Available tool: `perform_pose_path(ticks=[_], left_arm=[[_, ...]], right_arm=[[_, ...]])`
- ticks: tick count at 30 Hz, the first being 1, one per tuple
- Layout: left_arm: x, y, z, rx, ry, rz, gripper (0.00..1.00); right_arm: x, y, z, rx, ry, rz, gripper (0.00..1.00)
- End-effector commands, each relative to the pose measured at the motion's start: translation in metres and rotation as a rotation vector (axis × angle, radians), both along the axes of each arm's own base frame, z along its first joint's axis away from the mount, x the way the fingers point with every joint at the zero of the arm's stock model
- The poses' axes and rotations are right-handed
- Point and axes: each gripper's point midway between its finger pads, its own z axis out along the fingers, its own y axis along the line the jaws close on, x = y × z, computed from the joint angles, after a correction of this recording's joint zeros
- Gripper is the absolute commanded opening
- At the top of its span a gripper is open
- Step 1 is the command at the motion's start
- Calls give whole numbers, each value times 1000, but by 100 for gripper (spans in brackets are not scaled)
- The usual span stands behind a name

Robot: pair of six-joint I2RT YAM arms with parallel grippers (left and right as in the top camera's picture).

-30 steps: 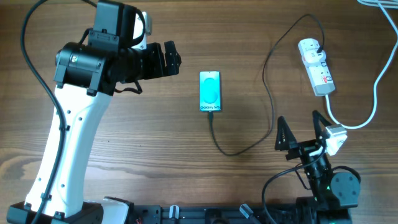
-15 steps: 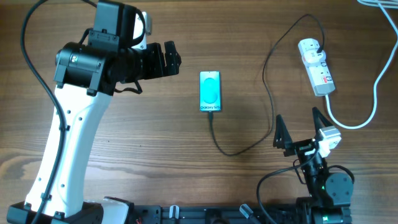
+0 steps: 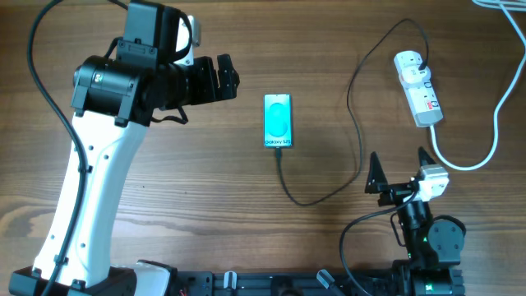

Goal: Plug charger to phone and switch on socket

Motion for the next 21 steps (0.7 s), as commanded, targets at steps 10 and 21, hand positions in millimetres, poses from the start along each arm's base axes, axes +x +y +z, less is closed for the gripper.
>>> perform_pose_path(ticks=[10, 21], left_arm=[[0, 4, 4, 7, -16, 6, 100], [0, 4, 4, 7, -16, 6, 100]], right_arm=[[0, -10, 2, -110, -20, -57, 100], [0, -13, 2, -94, -17, -72, 100]])
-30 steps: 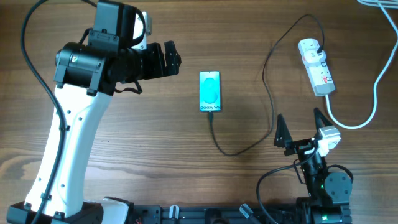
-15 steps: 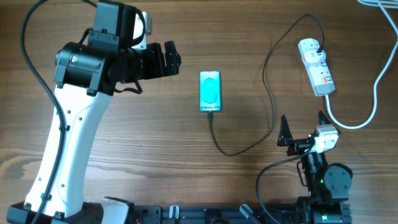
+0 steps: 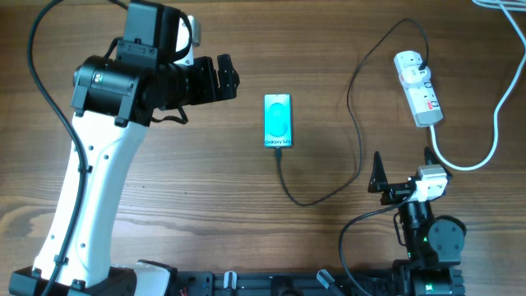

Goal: Plug charger to phone and switch on socket

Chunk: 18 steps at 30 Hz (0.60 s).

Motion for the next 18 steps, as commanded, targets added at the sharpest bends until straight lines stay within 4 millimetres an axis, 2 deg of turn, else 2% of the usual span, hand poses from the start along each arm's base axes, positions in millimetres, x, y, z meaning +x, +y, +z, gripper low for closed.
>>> perform_pose_path(ticks=[1, 18], left_arm=[[0, 4, 4, 7, -16, 6, 100], [0, 4, 4, 7, -16, 6, 100]], right_arm=[[0, -6, 2, 1, -11, -31, 100], [-1, -5, 3, 34, -10, -26, 100]])
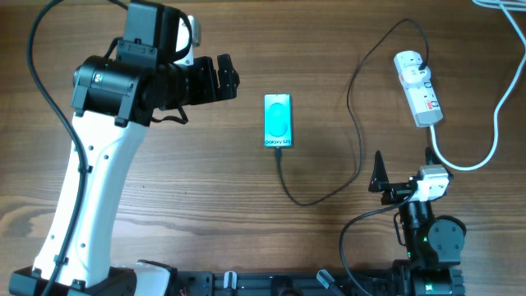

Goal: Plug charger to phone and switch on socket

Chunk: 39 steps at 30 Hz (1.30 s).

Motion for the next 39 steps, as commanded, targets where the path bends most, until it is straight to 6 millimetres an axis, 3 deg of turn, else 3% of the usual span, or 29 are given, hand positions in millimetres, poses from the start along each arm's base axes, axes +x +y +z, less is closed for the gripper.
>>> perform_pose_path(ticks=[1, 31, 36, 39], left_arm=[[0, 4, 4, 7, -16, 6, 100], [0, 4, 4, 7, -16, 6, 100], [-5, 19, 0, 76, -1, 45, 100], [-18, 23, -4, 90, 41, 45, 100]], right_arm=[[-1, -3, 3, 22, -12, -14, 100], [-1, -3, 3, 21, -12, -14, 100], [-1, -3, 3, 21, -12, -14, 100], [-1, -3, 3, 21, -12, -14, 100]])
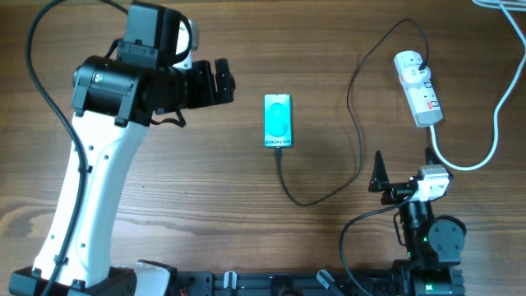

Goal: Plug charger to phone and switch on socket

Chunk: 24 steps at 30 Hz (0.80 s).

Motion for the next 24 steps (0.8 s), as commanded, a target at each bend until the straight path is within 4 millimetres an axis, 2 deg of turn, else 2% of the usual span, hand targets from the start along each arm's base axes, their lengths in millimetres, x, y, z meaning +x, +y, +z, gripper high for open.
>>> perform_pose_path(ticks=[1, 7, 11, 15, 20, 24], left_arm=[[-16, 14, 3, 43, 12, 20, 100], [-28, 21, -6, 49, -24, 30, 100], [-41, 28, -21, 40, -53, 43, 100], [-57, 46, -35, 41, -55, 91, 100], [-76, 80, -37, 22, -68, 208, 100], [-94, 98, -51, 7, -51, 281, 100]], right_arm=[[-1, -3, 3, 14, -13, -14, 100], [-1, -3, 3, 13, -13, -14, 100], [-1, -3, 3, 13, -13, -14, 100], [-1, -3, 3, 13, -13, -14, 100], [-1, -3, 3, 13, -13, -14, 100], [-1, -3, 3, 13, -13, -14, 99]])
